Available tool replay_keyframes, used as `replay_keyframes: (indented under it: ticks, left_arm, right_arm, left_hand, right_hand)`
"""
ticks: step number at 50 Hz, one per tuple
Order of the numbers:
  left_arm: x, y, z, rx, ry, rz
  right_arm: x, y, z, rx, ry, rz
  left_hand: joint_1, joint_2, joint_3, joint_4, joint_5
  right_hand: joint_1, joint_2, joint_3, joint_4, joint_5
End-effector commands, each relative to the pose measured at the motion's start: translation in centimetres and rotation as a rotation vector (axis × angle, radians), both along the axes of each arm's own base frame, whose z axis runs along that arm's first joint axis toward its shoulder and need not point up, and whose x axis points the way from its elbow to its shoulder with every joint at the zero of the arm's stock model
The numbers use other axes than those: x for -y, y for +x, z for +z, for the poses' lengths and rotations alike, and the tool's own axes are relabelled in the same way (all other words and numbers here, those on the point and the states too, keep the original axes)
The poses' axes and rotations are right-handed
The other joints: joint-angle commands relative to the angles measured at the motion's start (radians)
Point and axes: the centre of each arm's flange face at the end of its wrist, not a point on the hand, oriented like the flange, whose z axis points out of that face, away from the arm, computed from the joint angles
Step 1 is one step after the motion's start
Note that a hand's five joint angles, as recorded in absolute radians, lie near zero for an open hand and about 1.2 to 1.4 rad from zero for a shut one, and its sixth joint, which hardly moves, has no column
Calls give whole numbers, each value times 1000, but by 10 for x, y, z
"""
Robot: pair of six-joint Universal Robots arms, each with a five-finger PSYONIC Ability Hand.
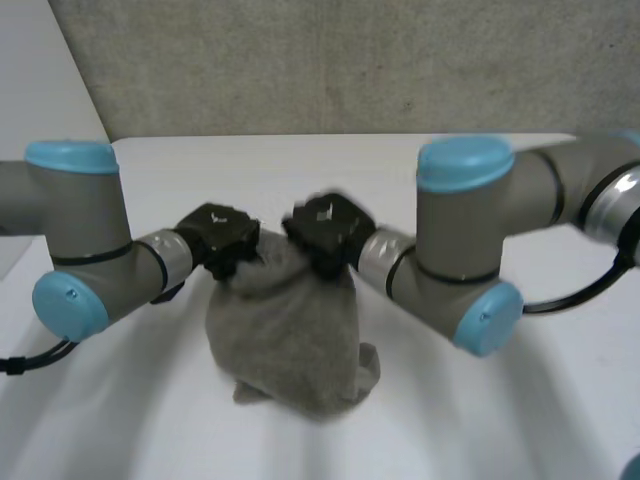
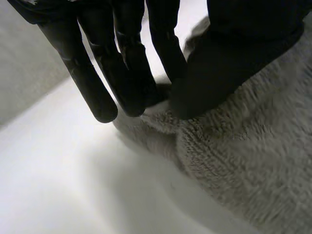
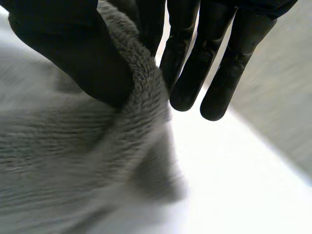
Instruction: Fold the towel.
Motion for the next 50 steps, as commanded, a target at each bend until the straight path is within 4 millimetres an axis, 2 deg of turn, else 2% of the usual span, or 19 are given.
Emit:
replay_keyframes:
  ticks: [1,2,3,5,8,11,14,16,19,21,25,27,28,29,32,38,41,47,50]
  left_arm:
    - [12,-17,78,-84,-281,77]
    - [16,-16,105,-126,-396,182]
    - [16,-16,105,-127,-397,184]
    - [7,-9,146,-255,-530,388]
    - [-5,-6,152,-307,-534,446]
    - [-29,-9,144,-347,-480,440]
    - [-55,-14,122,-320,-402,396]
    - [-81,-20,92,-257,-324,345]
    - [-94,-22,78,-224,-287,320]
    - [-114,-24,54,-164,-223,282]
    - [-124,-21,38,-120,-180,269]
    - [-123,-21,35,-117,-175,271]
    - [-123,-21,35,-117,-175,271]
    - [-117,-21,35,-121,-179,279]
    - [-99,-23,42,-151,-205,292]
    - [-55,-40,41,-216,-223,219]
    - [-50,-49,37,-228,-216,172]
    - [-42,-80,3,-237,-140,-22]
    - [-56,-91,-21,-221,-57,-136]
  right_arm:
    - [24,-15,132,248,-396,-255]
    - [23,-21,153,308,-469,-294]
    - [23,-21,153,309,-470,-294]
    - [18,-35,175,386,-572,-315]
    - [13,-44,168,374,-584,-299]
    - [9,-45,157,339,-561,-279]
    - [1,-47,126,232,-487,-246]
    - [-7,-54,93,80,-395,-223]
    - [-13,-61,75,-20,-339,-211]
    - [-22,-79,45,-224,-242,-187]
    - [-37,-101,22,-433,-151,-135]
    - [-47,-116,14,-537,-108,-93]
    - [-47,-116,14,-537,-108,-93]
    - [-50,-119,22,-522,-135,-100]
    - [-62,-124,58,-437,-245,-119]
    - [-83,-128,94,-297,-374,-93]
    - [-98,-134,112,-243,-428,-84]
    - [-116,-141,127,-199,-484,-71]
    - [-118,-142,129,-194,-495,-73]
  left_hand:
    - [291,287,288,287,291]
    - [291,287,288,287,291]
    - [291,287,288,287,291]
    - [291,287,288,287,291]
    - [291,287,288,287,291]
    - [291,287,288,287,291]
    - [291,287,288,287,291]
    - [291,287,288,287,291]
    - [291,287,288,287,291]
    - [291,287,288,287,291]
    - [218,214,215,214,218]
    - [-643,-647,-646,-647,-643]
    - [-648,-652,-651,-652,-648]
    - [-931,-935,-933,-935,-930]
    - [-924,-928,-927,-928,-924]
    - [-924,-928,-927,-928,-924]
    - [-924,-928,-927,-928,-924]
    - [-924,-928,-927,-928,-924]
    - [-924,-928,-927,-928,-924]
  right_hand:
    - [456,227,219,209,262]
    - [456,227,219,209,262]
    - [456,227,219,209,262]
    - [456,227,219,209,262]
    - [456,227,219,209,262]
    - [456,227,219,209,262]
    - [456,227,219,209,262]
    - [456,227,219,209,262]
    - [456,227,219,209,262]
    - [456,227,219,209,262]
    - [456,227,219,209,262]
    - [456,227,219,209,262]
    - [456,227,219,209,262]
    - [456,227,219,209,262]
    - [456,227,219,209,262]
    - [456,227,219,209,262]
    - [456,227,219,209,262]
    - [456,227,219,209,262]
    - [456,227,219,209,262]
